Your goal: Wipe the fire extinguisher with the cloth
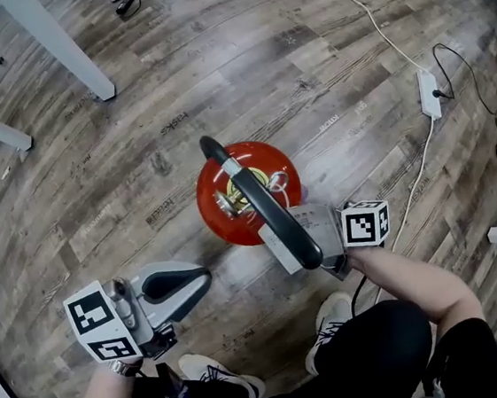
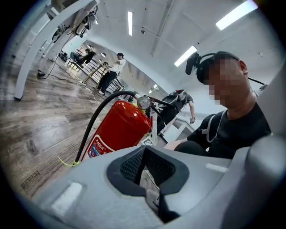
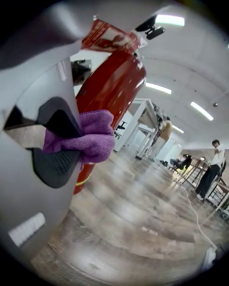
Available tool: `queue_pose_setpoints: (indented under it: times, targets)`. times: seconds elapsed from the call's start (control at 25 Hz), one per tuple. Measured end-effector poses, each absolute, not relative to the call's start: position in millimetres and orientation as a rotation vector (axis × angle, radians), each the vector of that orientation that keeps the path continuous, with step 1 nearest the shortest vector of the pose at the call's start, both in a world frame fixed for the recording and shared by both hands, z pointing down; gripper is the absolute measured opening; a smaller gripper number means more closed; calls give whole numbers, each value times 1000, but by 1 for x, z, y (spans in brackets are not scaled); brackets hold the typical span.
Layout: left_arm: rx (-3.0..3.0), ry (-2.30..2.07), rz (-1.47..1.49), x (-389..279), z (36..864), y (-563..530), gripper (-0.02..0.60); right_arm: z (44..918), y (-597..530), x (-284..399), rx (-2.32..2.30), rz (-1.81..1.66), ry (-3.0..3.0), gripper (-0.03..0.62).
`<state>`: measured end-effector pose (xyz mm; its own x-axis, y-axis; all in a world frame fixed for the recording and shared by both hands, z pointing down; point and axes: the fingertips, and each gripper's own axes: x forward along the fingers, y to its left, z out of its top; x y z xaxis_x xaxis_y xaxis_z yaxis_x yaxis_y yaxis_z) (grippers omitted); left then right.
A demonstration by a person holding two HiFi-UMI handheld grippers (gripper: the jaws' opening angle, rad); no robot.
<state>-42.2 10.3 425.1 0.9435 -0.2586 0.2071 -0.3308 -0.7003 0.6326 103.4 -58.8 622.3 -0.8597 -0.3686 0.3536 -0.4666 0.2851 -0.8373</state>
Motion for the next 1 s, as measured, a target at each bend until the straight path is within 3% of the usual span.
queue_pose_setpoints:
  times: [0.24, 0.44, 0.72, 1.0]
  targets:
    - [2425, -337, 163, -26, 421, 20, 0, 479, -67, 102, 667, 1416, -2689, 74]
    - [2428, -316, 168, -22, 421, 23, 0, 432, -51, 97, 548, 1300, -2745, 74]
    - [2402, -326, 172, -22, 428, 23, 0, 469, -12, 71, 303, 1295, -2739, 74]
    - [2382, -351, 181, -25, 433, 22, 0, 616, 8, 51, 322, 1424, -2477, 74]
